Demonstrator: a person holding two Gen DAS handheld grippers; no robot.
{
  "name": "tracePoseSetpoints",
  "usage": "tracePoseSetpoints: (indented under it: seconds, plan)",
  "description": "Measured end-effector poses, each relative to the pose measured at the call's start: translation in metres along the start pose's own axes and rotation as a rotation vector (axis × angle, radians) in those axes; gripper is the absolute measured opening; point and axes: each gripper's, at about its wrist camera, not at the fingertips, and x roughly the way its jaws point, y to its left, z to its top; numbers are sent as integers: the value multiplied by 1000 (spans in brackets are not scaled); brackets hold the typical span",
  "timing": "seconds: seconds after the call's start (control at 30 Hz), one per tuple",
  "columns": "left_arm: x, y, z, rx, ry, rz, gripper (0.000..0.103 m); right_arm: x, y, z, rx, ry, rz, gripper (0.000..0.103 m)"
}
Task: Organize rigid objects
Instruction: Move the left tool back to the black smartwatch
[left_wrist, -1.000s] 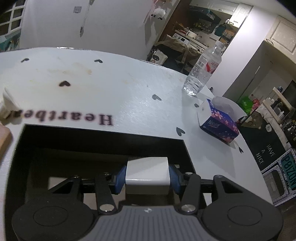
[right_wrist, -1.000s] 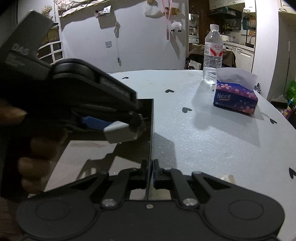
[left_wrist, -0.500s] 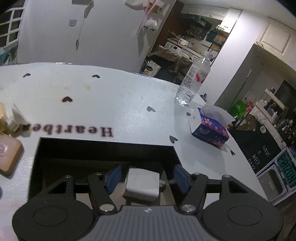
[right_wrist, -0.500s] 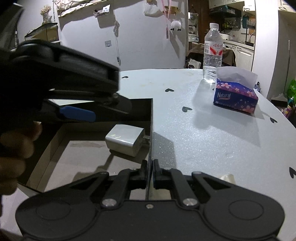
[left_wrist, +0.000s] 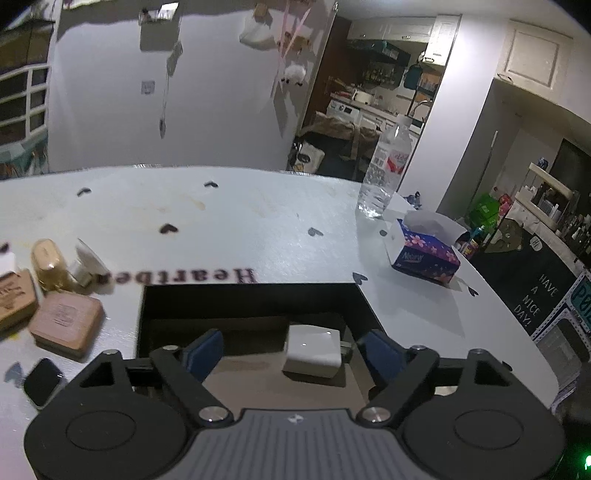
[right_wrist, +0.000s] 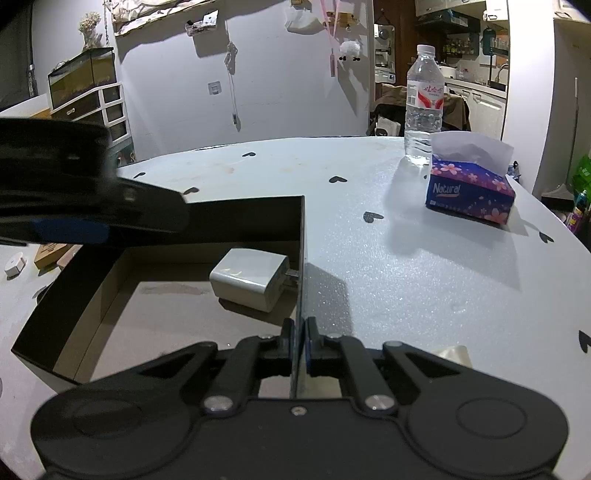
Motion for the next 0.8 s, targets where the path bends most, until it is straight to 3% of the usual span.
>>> tracePoseSetpoints:
  seconds: [0.3, 0.8]
  plan:
    - [-31, 12, -12, 52, -69, 54, 103, 0, 0, 0, 1, 0, -1, 6]
    - [-70, 51, -44, 104, -136, 170, 103, 0, 0, 0, 1, 0, -1, 6]
